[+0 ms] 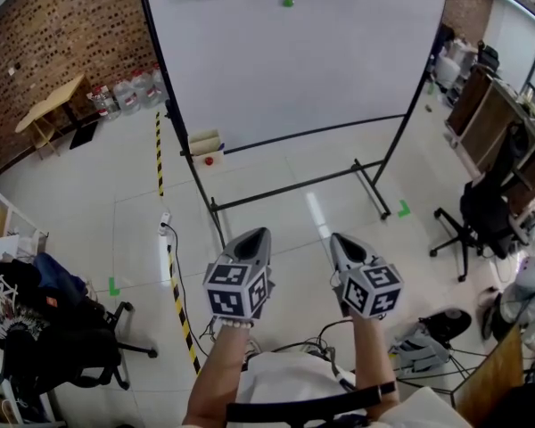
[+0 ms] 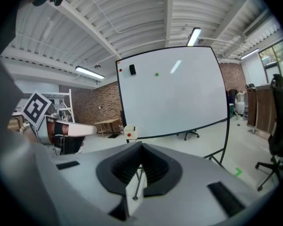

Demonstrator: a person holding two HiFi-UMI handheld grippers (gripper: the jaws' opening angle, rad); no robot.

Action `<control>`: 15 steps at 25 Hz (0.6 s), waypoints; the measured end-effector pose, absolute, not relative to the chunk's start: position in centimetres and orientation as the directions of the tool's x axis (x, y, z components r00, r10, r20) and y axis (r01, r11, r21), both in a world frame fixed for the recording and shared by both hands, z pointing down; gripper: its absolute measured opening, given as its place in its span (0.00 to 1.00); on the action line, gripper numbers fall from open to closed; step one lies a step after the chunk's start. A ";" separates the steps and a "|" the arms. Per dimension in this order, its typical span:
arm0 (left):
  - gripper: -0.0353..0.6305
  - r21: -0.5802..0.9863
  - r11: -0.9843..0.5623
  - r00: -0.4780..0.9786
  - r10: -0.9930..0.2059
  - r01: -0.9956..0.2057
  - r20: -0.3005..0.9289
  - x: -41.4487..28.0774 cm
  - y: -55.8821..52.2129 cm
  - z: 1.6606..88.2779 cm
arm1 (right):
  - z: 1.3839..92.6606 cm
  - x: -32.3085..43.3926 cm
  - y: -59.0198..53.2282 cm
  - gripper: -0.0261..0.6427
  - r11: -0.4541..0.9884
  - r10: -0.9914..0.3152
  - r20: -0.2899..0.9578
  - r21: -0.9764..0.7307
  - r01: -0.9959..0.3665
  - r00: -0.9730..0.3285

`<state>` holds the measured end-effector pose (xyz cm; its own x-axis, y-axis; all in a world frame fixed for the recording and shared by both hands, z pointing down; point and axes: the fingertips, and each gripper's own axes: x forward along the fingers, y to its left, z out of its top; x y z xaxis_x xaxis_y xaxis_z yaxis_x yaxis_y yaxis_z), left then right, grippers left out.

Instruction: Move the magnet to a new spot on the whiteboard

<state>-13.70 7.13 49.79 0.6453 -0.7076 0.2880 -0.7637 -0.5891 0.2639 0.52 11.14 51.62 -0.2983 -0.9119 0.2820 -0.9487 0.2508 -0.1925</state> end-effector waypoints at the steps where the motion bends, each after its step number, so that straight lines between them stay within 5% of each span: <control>1: 0.05 0.264 -0.590 0.646 -0.706 -0.763 0.289 -13.7 7.0 49.8 | 51.6 0.5 11.0 0.04 0.249 -0.912 0.282 -0.192 -0.949 -0.297; 15: 0.05 0.272 -0.596 0.655 -0.698 -0.755 0.290 -14.0 5.2 50.0 | 52.0 0.2 9.3 0.04 0.237 -0.912 0.295 -0.186 -0.953 -0.284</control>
